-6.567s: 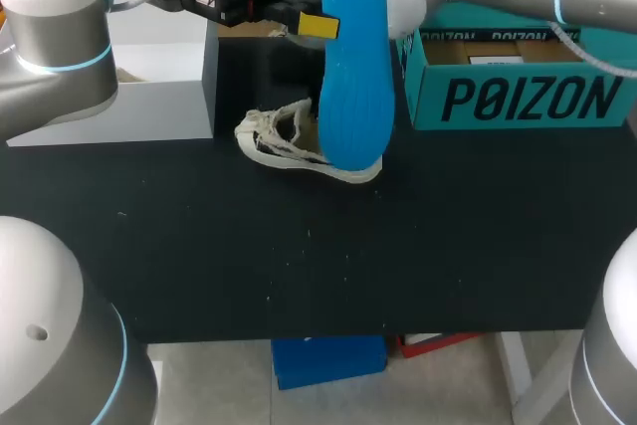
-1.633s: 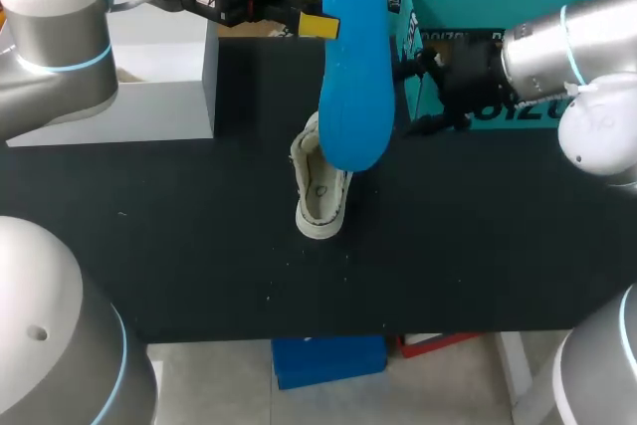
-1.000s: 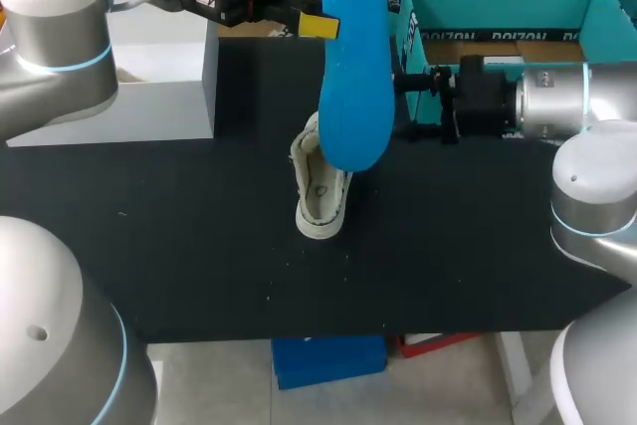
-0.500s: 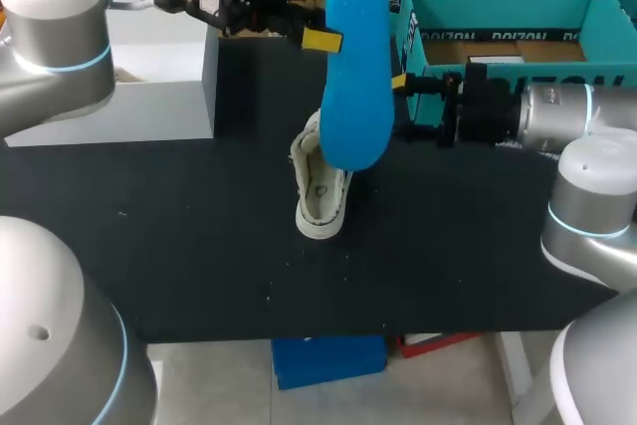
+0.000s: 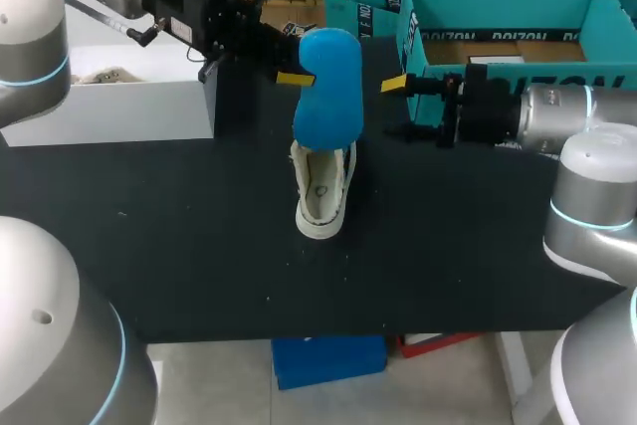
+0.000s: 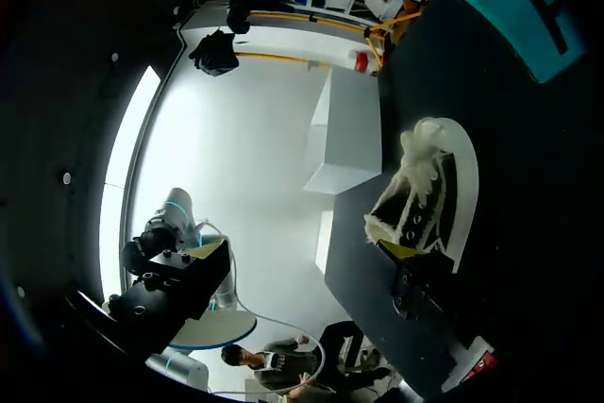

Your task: Take the shoe out of the shoebox, open the shoe tongue, remove and reinsert the insole, then place the shoe into the shoebox

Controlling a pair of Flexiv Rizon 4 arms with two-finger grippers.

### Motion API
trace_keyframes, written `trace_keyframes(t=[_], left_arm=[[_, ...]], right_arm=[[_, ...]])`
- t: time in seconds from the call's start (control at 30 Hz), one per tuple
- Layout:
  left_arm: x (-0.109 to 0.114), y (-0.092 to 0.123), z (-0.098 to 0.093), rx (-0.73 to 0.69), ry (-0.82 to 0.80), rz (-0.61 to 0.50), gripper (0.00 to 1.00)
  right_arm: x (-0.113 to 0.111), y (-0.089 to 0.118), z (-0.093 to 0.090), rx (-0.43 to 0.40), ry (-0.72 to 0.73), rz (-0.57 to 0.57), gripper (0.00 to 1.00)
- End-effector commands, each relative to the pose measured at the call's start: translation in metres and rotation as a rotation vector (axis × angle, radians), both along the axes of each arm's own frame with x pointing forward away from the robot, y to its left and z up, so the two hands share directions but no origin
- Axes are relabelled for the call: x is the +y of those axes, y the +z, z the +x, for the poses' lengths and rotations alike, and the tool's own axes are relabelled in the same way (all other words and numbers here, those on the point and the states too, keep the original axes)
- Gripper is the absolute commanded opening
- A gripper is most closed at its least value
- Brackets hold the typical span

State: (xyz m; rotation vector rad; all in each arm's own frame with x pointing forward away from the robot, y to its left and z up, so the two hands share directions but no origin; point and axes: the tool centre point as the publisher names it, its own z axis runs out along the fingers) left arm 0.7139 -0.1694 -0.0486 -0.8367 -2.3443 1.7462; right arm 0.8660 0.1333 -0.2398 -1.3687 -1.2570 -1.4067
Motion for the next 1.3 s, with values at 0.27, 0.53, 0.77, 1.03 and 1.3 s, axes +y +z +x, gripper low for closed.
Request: trace_keyframes(t=[0.27, 0.53, 0.77, 1.03, 1.3], left_arm=[[0.004, 0.004, -0.013, -0.227, 0.107, -0.023, 0.0], [0.006, -0.005, -0.036, -0.39, 0.086, -0.035, 0.0], [0.051, -0.075, -0.085, -0.565, 0.064, -0.135, 0.0], [0.068, -0.125, -0.122, -0.869, 0.015, -0.178, 0.0], [0.066, -0.156, -0.127, -0.985, 0.067, -0.264, 0.0]], right_arm=[[0.002, -0.001, 0.001, -0.001, -0.003, 0.0, 1.0], [0.002, -0.001, 0.001, -0.001, -0.003, 0.0, 1.0], [0.002, -0.001, 0.001, -0.001, -0.003, 0.0, 1.0], [0.002, -0.001, 0.001, -0.001, -0.003, 0.0, 1.0], [0.002, -0.001, 0.001, -0.001, -0.003, 0.0, 1.0]])
